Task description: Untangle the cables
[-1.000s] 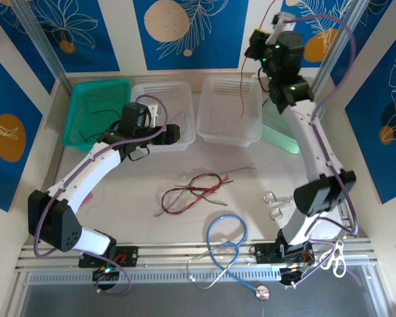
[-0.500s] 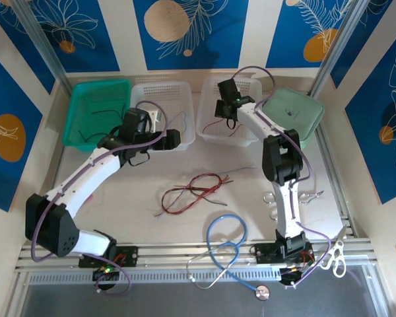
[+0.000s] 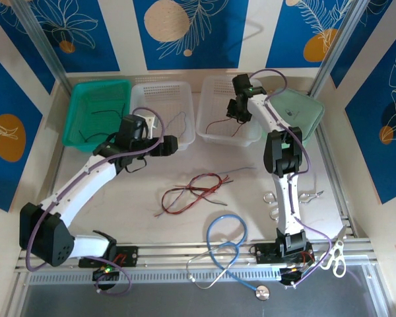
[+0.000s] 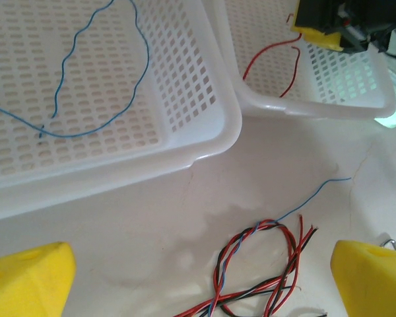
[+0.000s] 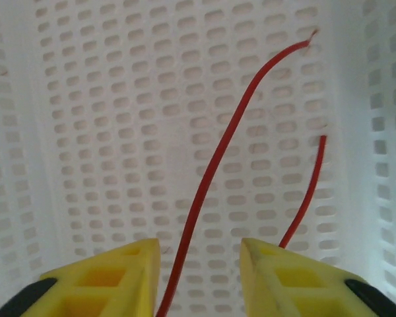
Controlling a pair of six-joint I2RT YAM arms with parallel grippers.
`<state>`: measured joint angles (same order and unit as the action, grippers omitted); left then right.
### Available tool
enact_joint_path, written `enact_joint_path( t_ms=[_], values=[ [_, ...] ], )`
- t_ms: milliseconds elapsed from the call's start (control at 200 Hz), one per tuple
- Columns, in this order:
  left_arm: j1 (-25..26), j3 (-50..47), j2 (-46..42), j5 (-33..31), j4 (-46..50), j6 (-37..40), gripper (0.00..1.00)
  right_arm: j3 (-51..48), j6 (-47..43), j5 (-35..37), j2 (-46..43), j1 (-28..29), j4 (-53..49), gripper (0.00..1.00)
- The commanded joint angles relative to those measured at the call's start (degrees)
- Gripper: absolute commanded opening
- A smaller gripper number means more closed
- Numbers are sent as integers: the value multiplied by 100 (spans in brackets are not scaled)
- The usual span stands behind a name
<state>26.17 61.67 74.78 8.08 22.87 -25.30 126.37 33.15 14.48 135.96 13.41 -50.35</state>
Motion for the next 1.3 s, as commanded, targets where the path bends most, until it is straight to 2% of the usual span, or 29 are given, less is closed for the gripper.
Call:
enact_joint_path(
  t_ms=[0, 120, 225, 290, 390, 585, 755, 835, 985, 1151, 1296],
  values=[
    [61, -91, -201, 93, -28, -178, 98, 600, 46, -578, -50, -68, -636, 52],
    [89, -103, -432, 31, 75, -186, 98, 890, -80, -554, -430, -36, -808, 66],
    [124, -124, -661, -33, 242, -104, 98, 813, -89, -587, -837, -23, -1021, 68],
    [151, -215, -824, -67, 301, -56, 98, 435, -40, -517, -1212, 25, -1065, 68],
    [209, -451, -1034, -96, 316, -91, 98, -719, 135, -329, -2035, 184, -819, 66],
    [528, -741, -1185, -333, 272, -190, 98, -3611, 752, -97, -3968, 717, 341, 66],
    [785, -835, -1090, -560, 92, -194, 98, -5239, 1403, -6, -4864, 1095, 772, 66],
    [828, -876, -1030, -486, 17, -166, 98, -5827, 1658, -31, -5058, 1171, 997, 66],
    [806, -458, -958, -680, 482, 535, 99, -6511, 2023, -17, -5154, 1199, 1225, 66],
    [810, -130, -552, -204, 493, 850, 99, -6848, 2478, 53, -4971, 1238, 1480, 65],
    [810, -204, -289, -149, 261, 954, 99, -6758, 3153, 125, -4556, 1364, 1528, 63]
  ],
)
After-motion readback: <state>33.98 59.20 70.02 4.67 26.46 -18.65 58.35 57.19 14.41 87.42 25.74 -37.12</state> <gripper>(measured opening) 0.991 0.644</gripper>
